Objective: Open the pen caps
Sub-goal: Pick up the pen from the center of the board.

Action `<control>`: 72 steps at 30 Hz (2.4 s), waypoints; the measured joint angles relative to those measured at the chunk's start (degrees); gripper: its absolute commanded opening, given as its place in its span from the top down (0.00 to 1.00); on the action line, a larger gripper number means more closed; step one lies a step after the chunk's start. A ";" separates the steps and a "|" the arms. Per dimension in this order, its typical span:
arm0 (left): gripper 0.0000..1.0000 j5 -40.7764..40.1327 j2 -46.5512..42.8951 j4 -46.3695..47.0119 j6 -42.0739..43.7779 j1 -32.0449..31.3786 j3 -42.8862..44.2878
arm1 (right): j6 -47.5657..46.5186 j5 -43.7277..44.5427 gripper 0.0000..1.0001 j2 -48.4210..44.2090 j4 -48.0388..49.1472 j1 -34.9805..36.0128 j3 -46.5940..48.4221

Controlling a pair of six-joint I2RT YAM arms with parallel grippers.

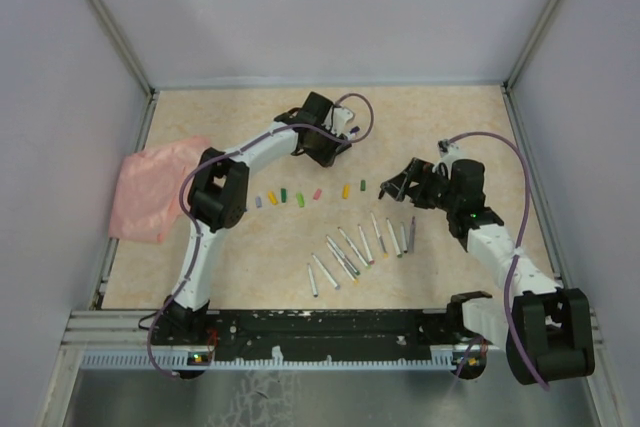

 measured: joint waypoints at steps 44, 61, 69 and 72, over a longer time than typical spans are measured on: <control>0.36 5.53 -8.61 0.17 4.09 0.37 -13.46 | 0.13 0.00 0.13 -0.07 1.88 0.00 -0.02; 0.48 8.26 -3.93 -0.20 4.28 0.37 -7.45 | 0.13 0.04 0.13 -0.07 2.08 0.00 -0.02; 0.60 8.02 -3.93 0.66 4.31 0.48 -7.82 | 0.13 0.02 0.13 -0.07 2.08 0.00 -0.02; 0.68 7.76 -3.96 0.72 4.31 0.48 -7.85 | 0.13 0.02 0.13 -0.07 2.08 0.00 -0.02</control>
